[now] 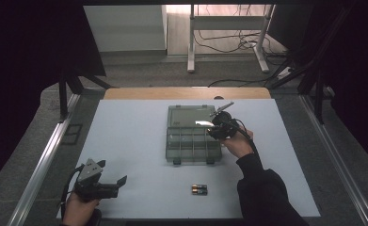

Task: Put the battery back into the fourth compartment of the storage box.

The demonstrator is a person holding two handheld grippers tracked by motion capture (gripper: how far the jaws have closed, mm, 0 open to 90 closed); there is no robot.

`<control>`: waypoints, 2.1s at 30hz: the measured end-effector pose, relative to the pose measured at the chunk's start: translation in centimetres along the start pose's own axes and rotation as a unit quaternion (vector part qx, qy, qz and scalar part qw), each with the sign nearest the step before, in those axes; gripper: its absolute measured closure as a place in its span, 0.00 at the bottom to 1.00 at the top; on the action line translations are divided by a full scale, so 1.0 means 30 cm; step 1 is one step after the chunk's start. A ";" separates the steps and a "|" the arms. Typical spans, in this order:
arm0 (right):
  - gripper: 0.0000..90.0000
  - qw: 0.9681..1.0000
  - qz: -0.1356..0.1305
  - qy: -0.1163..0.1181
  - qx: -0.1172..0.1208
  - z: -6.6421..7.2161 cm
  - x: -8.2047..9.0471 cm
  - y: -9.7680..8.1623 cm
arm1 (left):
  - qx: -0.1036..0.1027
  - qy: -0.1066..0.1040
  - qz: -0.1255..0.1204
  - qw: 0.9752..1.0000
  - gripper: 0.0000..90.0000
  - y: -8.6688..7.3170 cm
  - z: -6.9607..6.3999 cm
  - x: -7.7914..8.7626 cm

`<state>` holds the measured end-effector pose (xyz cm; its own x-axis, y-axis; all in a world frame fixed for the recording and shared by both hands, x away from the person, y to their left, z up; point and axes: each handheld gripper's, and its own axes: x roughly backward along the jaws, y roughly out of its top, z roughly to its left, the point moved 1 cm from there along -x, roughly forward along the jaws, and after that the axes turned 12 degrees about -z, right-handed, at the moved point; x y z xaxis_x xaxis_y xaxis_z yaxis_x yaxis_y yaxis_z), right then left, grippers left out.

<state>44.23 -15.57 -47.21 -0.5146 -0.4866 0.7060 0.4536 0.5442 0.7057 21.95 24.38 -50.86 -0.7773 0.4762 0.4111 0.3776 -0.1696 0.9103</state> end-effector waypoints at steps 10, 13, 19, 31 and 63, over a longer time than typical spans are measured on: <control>0.51 1.000 -0.022 0.000 0.015 0.009 0.059 -0.007 | 0.000 0.000 -0.001 1.000 0.03 -0.001 0.000 0.002; 0.43 0.999 -0.029 0.003 0.023 0.023 0.078 -0.012 | 0.001 0.000 -0.002 1.000 0.03 -0.001 0.000 0.003; 0.29 0.998 -0.042 0.022 0.033 0.054 0.129 -0.030 | 0.002 0.000 -0.003 1.000 0.03 -0.001 0.001 0.004; 0.01 0.997 -0.038 0.056 0.045 0.135 0.181 -0.067 | 0.001 0.000 -0.003 1.000 0.03 -0.001 0.000 0.004; 0.21 0.993 0.002 0.082 0.080 0.355 0.239 -0.186 | 0.000 0.000 -0.002 1.000 0.03 -0.001 -0.001 0.005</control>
<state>30.24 -14.83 -46.71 -0.3820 -0.5821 0.7178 0.3277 0.6409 0.6941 21.82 24.43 -50.83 -0.7792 0.4762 0.4075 0.3746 -0.1673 0.9120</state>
